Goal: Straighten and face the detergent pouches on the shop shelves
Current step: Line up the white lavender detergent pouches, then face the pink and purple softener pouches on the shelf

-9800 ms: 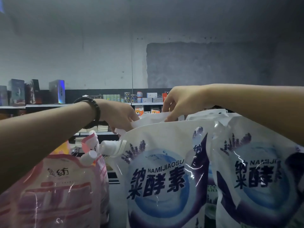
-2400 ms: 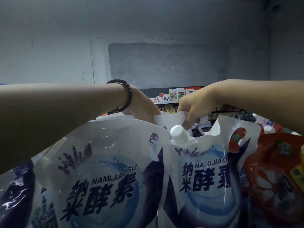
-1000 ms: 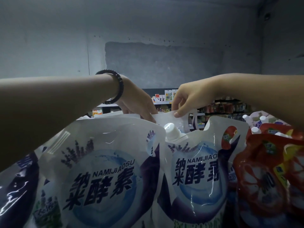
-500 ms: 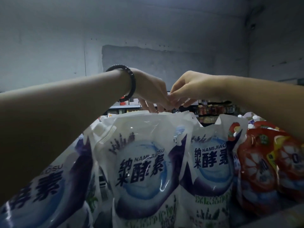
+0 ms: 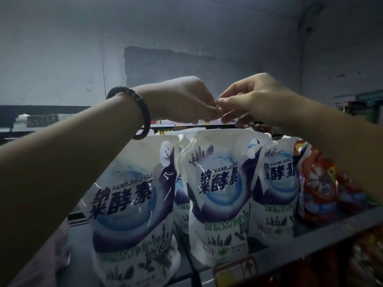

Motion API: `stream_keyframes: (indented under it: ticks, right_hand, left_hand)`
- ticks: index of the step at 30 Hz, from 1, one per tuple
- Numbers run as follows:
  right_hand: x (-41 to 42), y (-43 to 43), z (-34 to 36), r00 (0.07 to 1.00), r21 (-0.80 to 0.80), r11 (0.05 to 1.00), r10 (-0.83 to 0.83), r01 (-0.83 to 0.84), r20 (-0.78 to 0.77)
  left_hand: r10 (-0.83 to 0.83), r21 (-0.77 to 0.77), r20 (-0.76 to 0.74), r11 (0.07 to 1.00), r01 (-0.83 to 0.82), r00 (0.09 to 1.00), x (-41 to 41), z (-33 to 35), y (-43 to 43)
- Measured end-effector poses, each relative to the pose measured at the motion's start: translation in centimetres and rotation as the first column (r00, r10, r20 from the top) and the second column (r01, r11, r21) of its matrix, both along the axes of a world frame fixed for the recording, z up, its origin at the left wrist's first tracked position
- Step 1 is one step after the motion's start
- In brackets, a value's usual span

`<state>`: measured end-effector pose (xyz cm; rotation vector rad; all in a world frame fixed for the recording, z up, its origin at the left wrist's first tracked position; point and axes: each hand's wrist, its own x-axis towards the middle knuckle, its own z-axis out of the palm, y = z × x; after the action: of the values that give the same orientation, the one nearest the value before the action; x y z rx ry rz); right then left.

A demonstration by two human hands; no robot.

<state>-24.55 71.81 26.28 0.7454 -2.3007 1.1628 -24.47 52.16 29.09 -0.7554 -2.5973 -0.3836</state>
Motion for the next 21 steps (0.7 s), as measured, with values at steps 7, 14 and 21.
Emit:
stream_keyframes:
  ticks: [7, 14, 21]
  right_hand:
    - [4.1, -2.6, -3.7, 0.995, -0.197, 0.975, 0.097, -0.098, -0.017]
    - [6.4, -4.7, -8.3, 0.983, -0.235, 0.958, 0.178, -0.166, 0.032]
    - [7.5, -7.2, -11.9, 0.985, -0.23, 0.958, 0.17, -0.173, -0.031]
  left_hand:
    - [-0.039, 0.184, -0.058, 0.982, 0.049, 0.998, 5.9, -4.1, -3.6]
    - [0.046, 0.338, -0.051, 0.941, -0.027, 0.998, 9.3, -8.8, -5.8]
    - [0.262, 0.508, -0.057, 0.838, -0.198, 0.963, 11.5, -13.4, -7.8]
